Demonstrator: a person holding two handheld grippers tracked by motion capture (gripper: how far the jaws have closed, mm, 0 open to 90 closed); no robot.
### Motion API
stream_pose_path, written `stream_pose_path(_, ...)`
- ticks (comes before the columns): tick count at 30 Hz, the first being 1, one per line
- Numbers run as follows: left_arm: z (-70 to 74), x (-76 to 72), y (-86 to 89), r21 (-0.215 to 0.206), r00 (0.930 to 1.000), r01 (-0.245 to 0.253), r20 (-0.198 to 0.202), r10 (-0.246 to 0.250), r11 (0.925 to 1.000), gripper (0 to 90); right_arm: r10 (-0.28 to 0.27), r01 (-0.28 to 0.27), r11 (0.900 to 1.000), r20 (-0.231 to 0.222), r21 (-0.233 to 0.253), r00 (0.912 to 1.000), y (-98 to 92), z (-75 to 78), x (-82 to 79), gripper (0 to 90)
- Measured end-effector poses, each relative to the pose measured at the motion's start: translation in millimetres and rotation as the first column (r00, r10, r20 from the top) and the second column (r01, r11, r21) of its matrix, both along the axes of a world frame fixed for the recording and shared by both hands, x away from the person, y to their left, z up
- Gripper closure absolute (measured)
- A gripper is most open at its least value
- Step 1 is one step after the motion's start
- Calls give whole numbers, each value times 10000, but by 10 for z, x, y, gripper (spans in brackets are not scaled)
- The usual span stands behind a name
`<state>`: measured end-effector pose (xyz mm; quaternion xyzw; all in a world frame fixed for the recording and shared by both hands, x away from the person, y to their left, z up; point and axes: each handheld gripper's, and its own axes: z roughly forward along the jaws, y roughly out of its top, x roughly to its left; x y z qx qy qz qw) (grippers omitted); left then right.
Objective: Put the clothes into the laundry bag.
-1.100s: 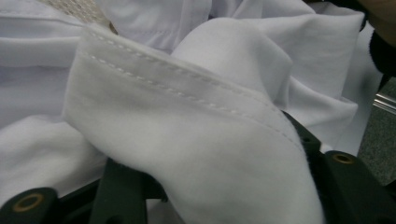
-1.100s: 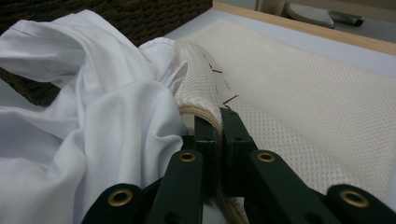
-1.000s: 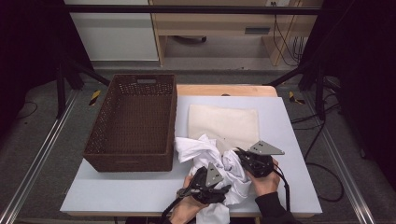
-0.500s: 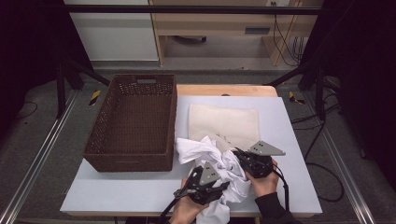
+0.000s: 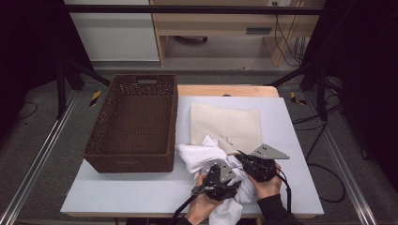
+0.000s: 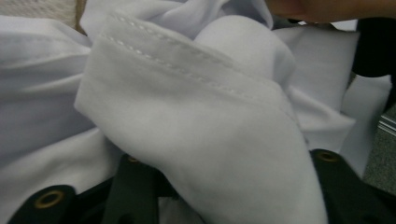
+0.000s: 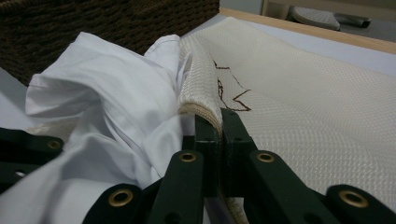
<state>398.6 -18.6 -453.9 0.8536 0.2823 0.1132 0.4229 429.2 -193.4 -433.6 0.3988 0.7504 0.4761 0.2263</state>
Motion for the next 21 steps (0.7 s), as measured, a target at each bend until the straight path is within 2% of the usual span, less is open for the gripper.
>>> stream_pose_path(3,139,-86,147,-8,9998,-65,175,65,10000,391,-17,17,10000,-1,-55,10000,-15,-18,8,870)
stream_pose_path(5,258,-122,278,-333,9996,9,270,0,9994,348,-52,52,10000,-24,-68,10000,-18,-22,15,869)
stream_pose_path(8,422,-173,464,-585,9979,35,645,3,9983,291,-93,93,9999,16,-75,10000,-17,-21,23,869)
stream_pose_path(9,465,-181,512,-609,9978,25,663,15,9981,244,-97,97,9999,30,-126,9999,-16,-22,26,869)
stream_pose_path(10,502,-189,550,-545,9971,-28,760,69,9985,244,-97,97,9999,30,-126,9999,-16,-22,26,869)
stream_pose_path(12,541,-194,609,-372,9922,-235,1214,279,9990,205,-126,126,9999,-18,-113,9999,-8,-24,27,868)
stream_pose_path(13,538,-159,643,-60,9785,-863,1874,859,9963,196,-106,106,9998,16,-155,9999,-6,-24,29,868)
stream_pose_path(14,538,-159,643,-60,9785,-863,1874,859,9963,190,-113,114,9998,10,-172,9999,-6,-25,30,868)
stream_pose_path(16,475,-64,641,533,9552,-1580,2614,1390,9860,188,-102,102,9998,17,-190,9999,-8,-26,32,868)
stream_pose_path(17,434,15,637,852,9597,-1636,2444,1386,9828,171,-128,128,9998,-18,-171,9999,-5,-26,31,868)
stream_pose_path(18,390,97,636,907,9749,-1417,1858,1230,9857,167,-97,97,9998,9,-185,10000,-7,-26,31,868)
stream_pose_path(19,342,174,633,837,9836,-1320,1347,1200,9877,156,-104,104,9998,-14,-183,9999,-7,-24,28,868)
stream_pose_path(20,296,233,628,894,9869,-1332,1040,1237,9871,175,-117,117,9998,-64,-129,9999,-7,-25,31,868)
stream_pose_path(21,231,297,633,759,9905,-1273,620,1227,9890,208,-108,108,9998,-52,-151,9999,-7,-27,33,868)
